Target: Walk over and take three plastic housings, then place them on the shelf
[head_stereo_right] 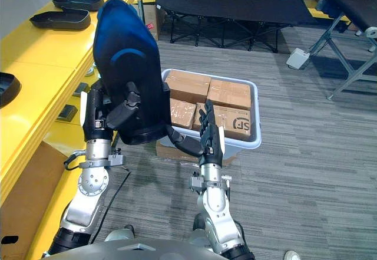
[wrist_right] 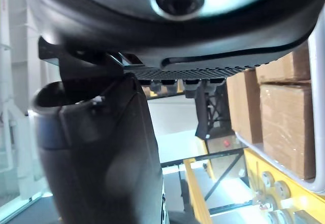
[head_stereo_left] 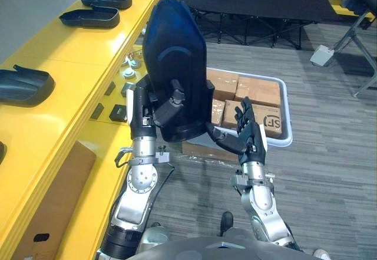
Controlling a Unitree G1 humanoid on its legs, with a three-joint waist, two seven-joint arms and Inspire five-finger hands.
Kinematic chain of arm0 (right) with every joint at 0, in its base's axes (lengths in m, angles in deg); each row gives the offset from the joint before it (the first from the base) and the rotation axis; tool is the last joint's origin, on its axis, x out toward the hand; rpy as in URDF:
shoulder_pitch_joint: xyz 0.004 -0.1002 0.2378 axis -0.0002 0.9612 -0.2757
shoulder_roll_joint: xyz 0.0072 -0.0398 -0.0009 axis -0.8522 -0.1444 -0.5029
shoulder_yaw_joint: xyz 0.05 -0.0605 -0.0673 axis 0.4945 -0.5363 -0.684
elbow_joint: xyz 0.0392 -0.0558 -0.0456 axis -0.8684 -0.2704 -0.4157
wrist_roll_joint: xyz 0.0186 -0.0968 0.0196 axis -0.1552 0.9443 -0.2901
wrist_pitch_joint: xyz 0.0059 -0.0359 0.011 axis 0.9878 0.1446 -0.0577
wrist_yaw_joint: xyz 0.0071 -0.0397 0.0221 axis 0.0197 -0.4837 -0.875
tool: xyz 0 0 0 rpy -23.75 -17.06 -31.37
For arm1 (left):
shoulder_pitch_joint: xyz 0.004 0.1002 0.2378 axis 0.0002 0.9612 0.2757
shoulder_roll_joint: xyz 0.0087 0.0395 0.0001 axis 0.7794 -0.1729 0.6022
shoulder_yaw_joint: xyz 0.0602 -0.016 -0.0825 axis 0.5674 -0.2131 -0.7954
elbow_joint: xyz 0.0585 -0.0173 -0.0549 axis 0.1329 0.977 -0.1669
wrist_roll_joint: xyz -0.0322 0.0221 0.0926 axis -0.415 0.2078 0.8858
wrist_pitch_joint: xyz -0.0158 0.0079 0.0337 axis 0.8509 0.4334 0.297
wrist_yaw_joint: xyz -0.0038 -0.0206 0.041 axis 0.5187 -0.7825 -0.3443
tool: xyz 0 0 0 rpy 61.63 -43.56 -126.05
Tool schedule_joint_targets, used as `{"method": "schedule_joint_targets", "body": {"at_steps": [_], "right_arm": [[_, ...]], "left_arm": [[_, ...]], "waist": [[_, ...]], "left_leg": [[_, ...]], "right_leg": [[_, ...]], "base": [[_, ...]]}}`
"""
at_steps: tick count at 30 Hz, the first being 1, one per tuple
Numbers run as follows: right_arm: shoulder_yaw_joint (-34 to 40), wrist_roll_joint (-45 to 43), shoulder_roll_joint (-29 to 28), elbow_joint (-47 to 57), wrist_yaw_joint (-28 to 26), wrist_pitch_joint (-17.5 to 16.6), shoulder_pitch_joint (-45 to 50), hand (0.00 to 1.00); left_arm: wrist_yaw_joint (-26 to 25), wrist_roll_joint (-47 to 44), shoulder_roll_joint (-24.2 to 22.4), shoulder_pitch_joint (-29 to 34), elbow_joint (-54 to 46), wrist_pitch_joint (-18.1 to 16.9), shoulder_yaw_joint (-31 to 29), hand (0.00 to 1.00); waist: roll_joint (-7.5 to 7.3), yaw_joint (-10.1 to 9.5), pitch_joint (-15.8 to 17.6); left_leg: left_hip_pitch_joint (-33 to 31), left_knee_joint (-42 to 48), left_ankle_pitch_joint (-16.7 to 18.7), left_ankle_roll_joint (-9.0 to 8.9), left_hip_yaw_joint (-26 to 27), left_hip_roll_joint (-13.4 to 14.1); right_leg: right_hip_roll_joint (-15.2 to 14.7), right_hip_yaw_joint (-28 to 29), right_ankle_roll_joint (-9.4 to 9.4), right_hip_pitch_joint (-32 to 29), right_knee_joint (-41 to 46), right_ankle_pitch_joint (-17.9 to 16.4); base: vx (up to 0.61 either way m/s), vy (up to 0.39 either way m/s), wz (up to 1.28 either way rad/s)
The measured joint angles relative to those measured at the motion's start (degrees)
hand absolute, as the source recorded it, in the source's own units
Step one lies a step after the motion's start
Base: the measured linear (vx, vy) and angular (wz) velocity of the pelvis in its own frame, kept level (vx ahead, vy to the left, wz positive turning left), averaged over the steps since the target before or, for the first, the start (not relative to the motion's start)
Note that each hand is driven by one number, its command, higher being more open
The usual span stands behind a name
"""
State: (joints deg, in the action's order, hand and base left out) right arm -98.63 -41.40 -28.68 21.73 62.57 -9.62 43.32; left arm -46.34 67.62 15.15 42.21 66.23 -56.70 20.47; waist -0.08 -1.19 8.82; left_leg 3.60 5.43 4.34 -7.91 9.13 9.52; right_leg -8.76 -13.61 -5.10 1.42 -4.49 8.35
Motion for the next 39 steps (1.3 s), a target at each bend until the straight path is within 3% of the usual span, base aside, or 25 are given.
{"method": "schedule_joint_targets", "body": {"at_steps": [4,7,15,23,36,37,39], "right_arm": [[6.7,-4.2,-0.2,0.0,-1.0,1.1,4.4,1.00],[12.5,-9.7,-0.1,-1.3,-4.2,3.9,8.0,1.00],[12.3,-10.8,0.0,-3.8,-10.7,4.0,8.9,1.00],[12.5,-1.8,0.2,-3.8,-3.3,4.2,6.4,1.00],[12.1,0.7,0.2,-4.0,-5.2,8.1,4.2,1.00],[12.2,1.4,0.2,-4.0,-5.1,8.7,4.1,1.00],[12.4,3.0,0.5,-4.0,-4.3,8.9,4.0,1.00]], "left_arm": [[-3.3,-0.2,0.6,2.8,0.0,-1.4,-6.1,0.00],[-4.3,-5.0,-0.9,7.5,0.0,-2.8,-9.8,0.00],[-5.6,-8.6,-1.8,10.1,0.1,-6.2,-12.8,0.00],[-6.7,-8.7,-1.8,10.1,0.1,-7.5,-16.5,0.00],[0.8,-11.3,-3.7,15.0,-3.1,-7.5,-18.3,0.00],[1.7,-12.0,-3.7,15.0,-3.1,-7.5,-17.3,0.00],[3.5,-13.4,-3.5,14.9,-3.1,-7.5,-15.2,0.00]], "waist": [[0.43,1.16,-0.6],[0.66,1.56,-1.5],[0.64,1.18,-3.2],[0.92,-0.01,-4.2],[0.79,-1.56,-4.3],[0.74,-1.46,-4.3],[0.53,-0.16,-4.1]], "left_leg": [[0.2,0.0,0.1,-0.12,0.9,0.0],[1.0,-0.2,0.4,-0.13,1.7,0.0],[1.0,0.1,0.7,0.32,1.7,-0.1],[0.9,0.1,0.6,0.35,0.8,-0.1],[0.0,0.5,0.1,-0.08,-3.3,-0.1],[-1.0,0.6,-0.6,0.26,-3.8,0.0],[-3.7,1.4,-1.1,2.92,-2.9,0.0]], "right_leg": [[0.0,0.8,-0.09,-0.4,0.0,0.1],[0.1,1.8,-0.10,-0.3,0.0,0.1],[0.0,1.8,-0.12,-0.2,-0.2,0.1],[0.0,0.7,0.42,0.3,-0.4,-0.4],[-0.2,-4.0,0.24,3.0,-0.1,-0.8],[-0.5,-6.3,0.22,3.7,0.0,-1.0],[-1.6,-11.3,-0.07,4.8,0.0,-1.5]], "base": [[0.00,0.024,-0.13],[0.01,0.028,-0.15],[-0.01,0.010,0.00],[-0.02,0.012,0.07],[0.01,0.012,0.17],[-0.04,-0.013,0.94],[-0.06,-0.013,1.21]]}}
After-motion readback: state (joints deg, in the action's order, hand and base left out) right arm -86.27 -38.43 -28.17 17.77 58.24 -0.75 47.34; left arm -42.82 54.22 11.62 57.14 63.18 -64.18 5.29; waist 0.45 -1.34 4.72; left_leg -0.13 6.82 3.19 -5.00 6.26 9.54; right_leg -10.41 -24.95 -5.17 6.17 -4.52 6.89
